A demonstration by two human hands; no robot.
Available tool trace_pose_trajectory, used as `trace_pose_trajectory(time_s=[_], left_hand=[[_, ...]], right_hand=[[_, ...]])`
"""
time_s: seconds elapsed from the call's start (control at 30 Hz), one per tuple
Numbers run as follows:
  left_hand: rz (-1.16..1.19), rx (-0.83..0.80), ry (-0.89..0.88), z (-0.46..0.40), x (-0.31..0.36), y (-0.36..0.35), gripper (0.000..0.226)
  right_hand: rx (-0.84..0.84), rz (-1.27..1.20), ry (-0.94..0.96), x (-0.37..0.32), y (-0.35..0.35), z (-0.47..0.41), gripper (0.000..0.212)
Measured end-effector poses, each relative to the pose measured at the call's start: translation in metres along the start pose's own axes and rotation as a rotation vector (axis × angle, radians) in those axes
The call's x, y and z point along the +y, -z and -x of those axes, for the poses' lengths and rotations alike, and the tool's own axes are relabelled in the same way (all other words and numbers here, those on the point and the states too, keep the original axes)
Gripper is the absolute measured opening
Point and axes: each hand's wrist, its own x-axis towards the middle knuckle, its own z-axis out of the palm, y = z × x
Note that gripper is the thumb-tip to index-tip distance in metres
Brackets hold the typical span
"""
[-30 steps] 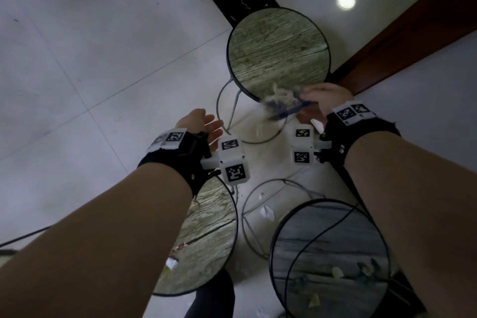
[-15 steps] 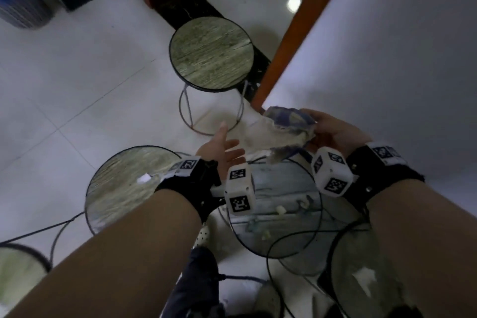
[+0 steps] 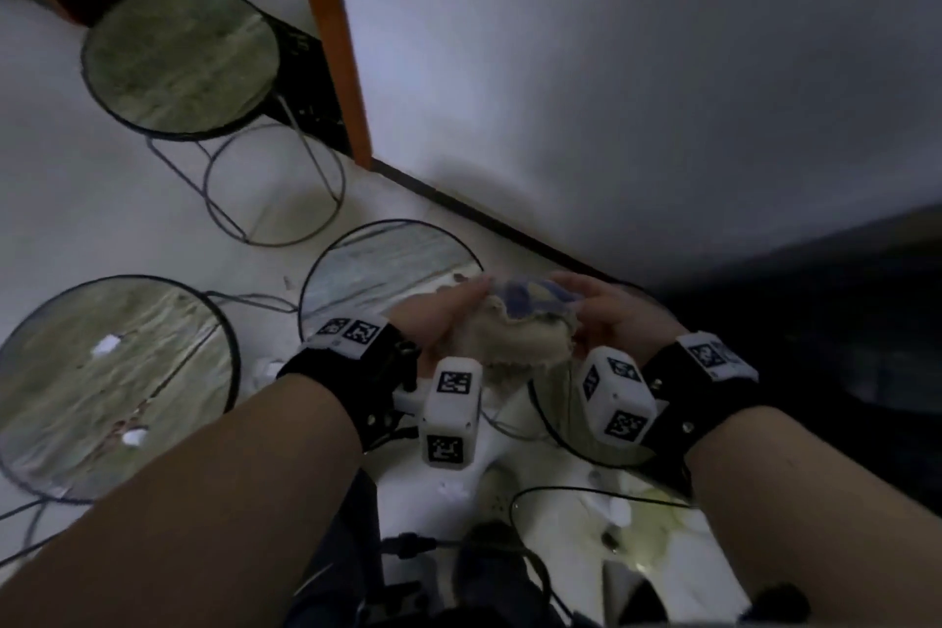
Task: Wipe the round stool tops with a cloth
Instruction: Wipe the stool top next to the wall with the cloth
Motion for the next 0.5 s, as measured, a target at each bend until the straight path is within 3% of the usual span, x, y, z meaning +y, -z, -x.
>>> trace_pose_trajectory(time_s=[0.07,0.13,0.23,0.37,0.47,0.5], left_hand=[[0.001,-0.061,0.011,-0.004,-0.011,-0.019,0.039],[0.030,-0.165,0.025,-0.008,-0.019,-0.029,0.022],[-0.032,-0.223,-0.062,-0.021,-0.025,-0.035,0.019],[-0.106,-0.244,-0.134,-0.049,-0.025,-0.039,0.019],[-0.056,-0.250,-0.133,-0.076,-0.025,-0.034,0.024],[-0.023,-0.252,-0.130,-0.085,-0.024,-0.031,0.031]], right_hand=[[0.005,-0.016,-0.006,0.018,0.019,0.003,0.050],[0.021,-0.068,-0.073,0.031,0.029,0.010,0.062],[0.044,-0.049,-0.115,0.050,0.049,0.008,0.049],[-0.055,0.022,-0.095,0.052,0.070,-0.016,0.052],[-0.003,0.030,0.008,0.050,0.079,-0.042,0.019],[0.022,0.016,0.048,0.052,0.084,-0.053,0.021]])
